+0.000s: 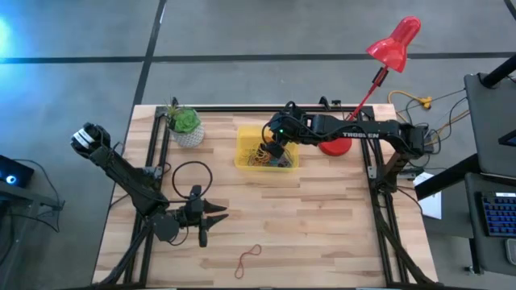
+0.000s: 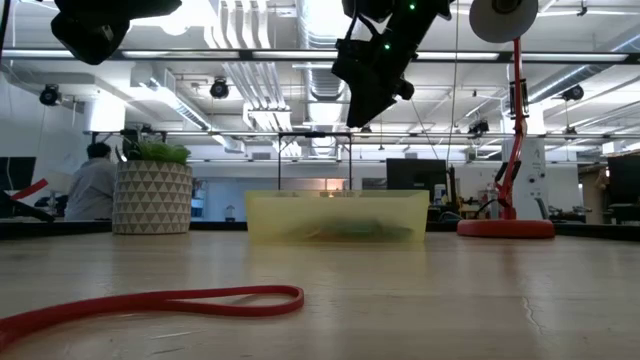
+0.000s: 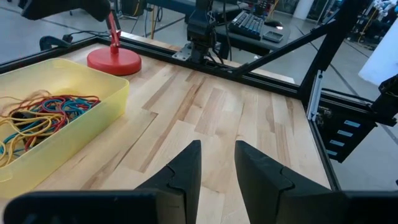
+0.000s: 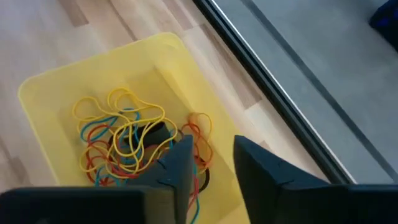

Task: Pick and place rubber bands into bin
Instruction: Put the red rubber band into the yellow bin

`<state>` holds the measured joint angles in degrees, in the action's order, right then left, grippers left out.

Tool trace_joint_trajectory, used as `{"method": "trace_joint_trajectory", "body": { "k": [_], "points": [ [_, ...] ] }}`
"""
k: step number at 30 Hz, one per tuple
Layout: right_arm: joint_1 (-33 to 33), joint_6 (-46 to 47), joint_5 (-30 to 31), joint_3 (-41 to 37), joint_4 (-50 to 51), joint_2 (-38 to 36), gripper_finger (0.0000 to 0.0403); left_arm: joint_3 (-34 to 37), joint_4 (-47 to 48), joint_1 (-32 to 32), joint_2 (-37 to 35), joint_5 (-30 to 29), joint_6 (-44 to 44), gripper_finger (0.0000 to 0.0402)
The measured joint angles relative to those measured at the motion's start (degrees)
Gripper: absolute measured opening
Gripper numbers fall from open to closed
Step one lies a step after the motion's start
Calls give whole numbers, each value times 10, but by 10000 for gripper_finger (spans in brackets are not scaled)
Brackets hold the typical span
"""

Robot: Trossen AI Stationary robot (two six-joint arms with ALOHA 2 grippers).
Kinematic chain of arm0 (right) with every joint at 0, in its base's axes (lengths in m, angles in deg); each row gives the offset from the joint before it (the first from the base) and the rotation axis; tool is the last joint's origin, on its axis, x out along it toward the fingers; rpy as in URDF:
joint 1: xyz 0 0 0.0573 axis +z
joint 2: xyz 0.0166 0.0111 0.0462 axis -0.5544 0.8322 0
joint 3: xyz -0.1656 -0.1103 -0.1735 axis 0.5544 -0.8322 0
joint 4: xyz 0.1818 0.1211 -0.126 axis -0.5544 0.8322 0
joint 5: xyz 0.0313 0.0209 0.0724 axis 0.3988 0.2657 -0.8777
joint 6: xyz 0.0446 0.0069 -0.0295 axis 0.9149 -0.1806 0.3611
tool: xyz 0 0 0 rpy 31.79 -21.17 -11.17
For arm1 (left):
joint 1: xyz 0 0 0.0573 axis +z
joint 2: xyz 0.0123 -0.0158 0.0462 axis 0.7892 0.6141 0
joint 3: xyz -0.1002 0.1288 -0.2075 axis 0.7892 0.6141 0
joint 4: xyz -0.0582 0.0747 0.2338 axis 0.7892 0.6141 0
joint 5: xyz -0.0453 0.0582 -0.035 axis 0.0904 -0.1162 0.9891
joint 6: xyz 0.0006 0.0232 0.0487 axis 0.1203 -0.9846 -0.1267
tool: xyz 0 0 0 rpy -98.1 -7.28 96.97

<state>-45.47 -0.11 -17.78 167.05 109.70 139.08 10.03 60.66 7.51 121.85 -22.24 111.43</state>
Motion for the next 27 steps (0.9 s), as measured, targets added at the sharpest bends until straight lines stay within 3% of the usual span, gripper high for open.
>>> {"method": "trace_joint_trajectory", "body": {
  "k": [5,12,17,27],
  "points": [
    [0,21,-7,-2,-1,0,135,0,0,0,0,0,2,82],
    [30,12,-143,-2,-4,0,156,1,2,0,0,0,-12,82],
    [80,11,-202,-2,-4,0,156,1,2,0,0,9,-32,82],
    [211,57,-208,-8,-20,0,138,1,2,7,21,120,-60,82]
  ]
}}
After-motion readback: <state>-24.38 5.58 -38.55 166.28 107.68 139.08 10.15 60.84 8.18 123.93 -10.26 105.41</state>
